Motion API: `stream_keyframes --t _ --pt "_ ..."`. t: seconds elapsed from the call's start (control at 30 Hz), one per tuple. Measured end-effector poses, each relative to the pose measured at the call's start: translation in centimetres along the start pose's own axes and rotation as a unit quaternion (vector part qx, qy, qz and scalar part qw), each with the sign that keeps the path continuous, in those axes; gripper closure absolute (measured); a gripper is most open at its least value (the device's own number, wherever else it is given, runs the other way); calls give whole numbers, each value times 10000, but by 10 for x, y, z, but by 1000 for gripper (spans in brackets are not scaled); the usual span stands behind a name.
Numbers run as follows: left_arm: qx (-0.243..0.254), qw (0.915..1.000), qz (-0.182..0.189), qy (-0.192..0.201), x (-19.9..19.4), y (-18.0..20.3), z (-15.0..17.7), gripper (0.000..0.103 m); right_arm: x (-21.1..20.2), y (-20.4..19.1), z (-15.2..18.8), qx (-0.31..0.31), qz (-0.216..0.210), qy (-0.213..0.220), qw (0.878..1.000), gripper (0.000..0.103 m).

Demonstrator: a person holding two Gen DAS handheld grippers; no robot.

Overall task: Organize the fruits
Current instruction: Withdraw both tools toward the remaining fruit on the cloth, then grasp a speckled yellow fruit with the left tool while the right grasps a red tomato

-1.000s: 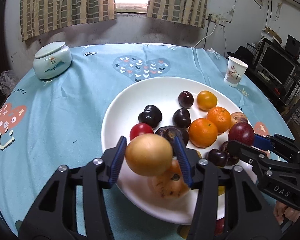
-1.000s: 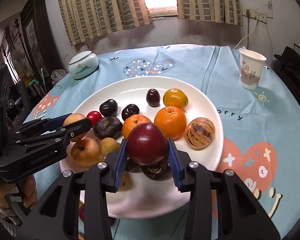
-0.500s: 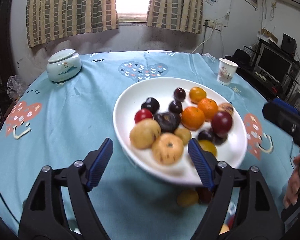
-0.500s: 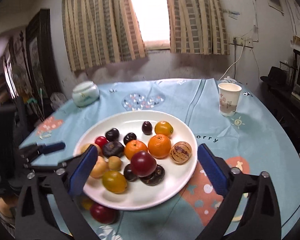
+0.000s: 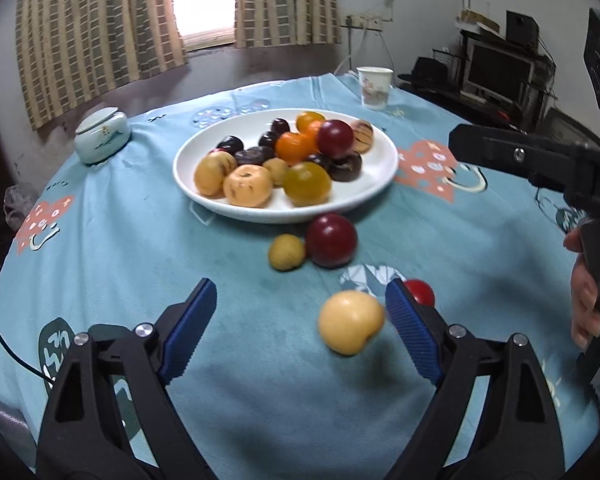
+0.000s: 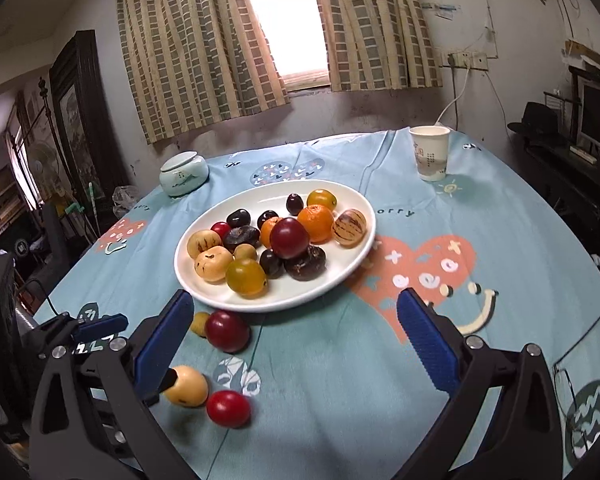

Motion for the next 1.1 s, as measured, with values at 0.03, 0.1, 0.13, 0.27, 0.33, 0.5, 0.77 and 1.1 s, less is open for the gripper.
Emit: stream_keyframes --t 0.03,0.1,0.13,0.27,0.33,0.5,0.77,1.1 --pt "27 10000 -29 -40 2 1 0 15 0 2 2 26 5 -39 10000 1" --pt "22 9999 -42 -111 6 1 2 15 2 4 3 98 0 -130 9999 1" --pt "16 9999 -53 -144 8 0 2 15 1 5 4 125 -18 -139 9998 1" --pt "-43 9998 -78 -200 12 -3 3 9 0 5 5 102 -44 -116 9999 1" --pt "-66 9997 -191 -134 8 -6 3 9 -1 5 5 99 -51 -116 9999 1" --pt "-397 9975 -580 51 -4 -28 6 9 -1 3 8 95 -148 -191 9997 1" --pt "-821 9936 -760 154 -13 -52 7 9 11 -18 22 -339 -345 -683 9965 1" --pt "-467 9966 -677 -24 -2 -39 6 11 43 -54 59 -1331 -260 -1713 9758 36"
Point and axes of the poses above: each gripper's, at about its wrist camera, not at the fingertips, and x roughly the way its jaws point, y to its right, z to its underside, the point moved 1 cm from there along x, roughly the way its jaws point, and after that the axes turned 6 degrees about z, right-handed, at the moved point
